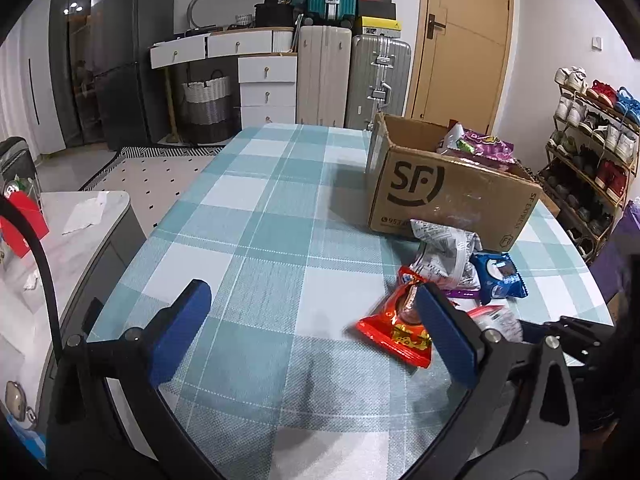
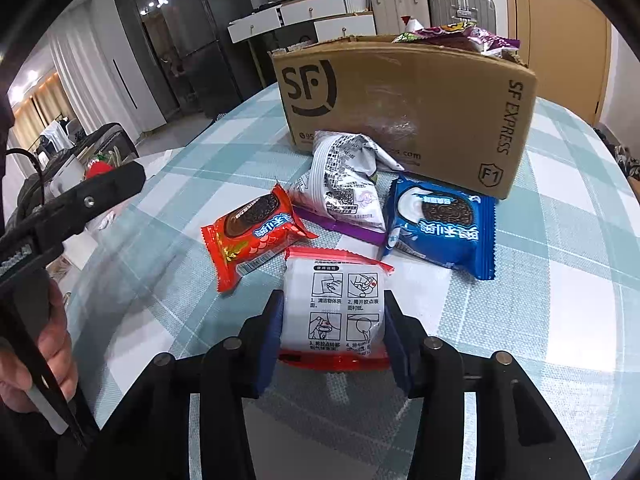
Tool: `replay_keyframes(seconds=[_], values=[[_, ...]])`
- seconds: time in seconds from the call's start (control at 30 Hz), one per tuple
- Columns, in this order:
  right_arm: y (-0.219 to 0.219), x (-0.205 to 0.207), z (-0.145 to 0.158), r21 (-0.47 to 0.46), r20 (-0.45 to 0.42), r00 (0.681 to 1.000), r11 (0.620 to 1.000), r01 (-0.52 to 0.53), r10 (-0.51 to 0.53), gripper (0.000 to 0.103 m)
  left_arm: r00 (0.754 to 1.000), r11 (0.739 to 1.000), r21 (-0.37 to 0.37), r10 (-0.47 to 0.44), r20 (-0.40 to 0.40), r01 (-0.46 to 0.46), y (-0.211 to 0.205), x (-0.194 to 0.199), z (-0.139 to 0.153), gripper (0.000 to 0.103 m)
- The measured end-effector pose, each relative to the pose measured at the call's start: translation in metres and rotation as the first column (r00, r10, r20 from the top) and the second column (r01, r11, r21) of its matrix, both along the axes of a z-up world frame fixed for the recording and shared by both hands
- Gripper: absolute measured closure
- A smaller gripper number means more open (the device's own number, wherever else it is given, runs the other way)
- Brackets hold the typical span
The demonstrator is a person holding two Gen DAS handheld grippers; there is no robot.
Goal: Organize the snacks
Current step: 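Grasp the white bread packet with the right gripper and lift it, then close the left gripper on the red chocolate pie packet while the right holds the white packet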
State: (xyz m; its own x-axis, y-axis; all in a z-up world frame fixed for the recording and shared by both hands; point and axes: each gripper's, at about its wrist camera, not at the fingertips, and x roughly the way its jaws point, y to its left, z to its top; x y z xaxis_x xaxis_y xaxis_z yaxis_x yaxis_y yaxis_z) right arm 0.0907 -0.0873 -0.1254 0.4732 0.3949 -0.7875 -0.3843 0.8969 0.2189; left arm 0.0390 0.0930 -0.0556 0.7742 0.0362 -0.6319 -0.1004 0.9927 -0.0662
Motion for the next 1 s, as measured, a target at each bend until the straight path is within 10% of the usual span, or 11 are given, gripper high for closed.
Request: replay_keyframes(seconds=[0.53, 1.0], values=[[-0.043, -0.009, 0.021, 0.14, 0.001, 0.997, 0.987, 0.074, -0.074, 0.056, 0.992, 0.99, -0.11, -0.101, -0.077, 0.092, -0.007, 0.009, -0.018, 0.001], [-0.081, -0.012, 0.031, 0.255, -0.021, 0.988, 0.954, 0.155, -0.155, 0.056, 0.951, 0.977, -0.063, -0.213, -0.227, 0.204, -0.048, 0.046, -0.055, 0.001]])
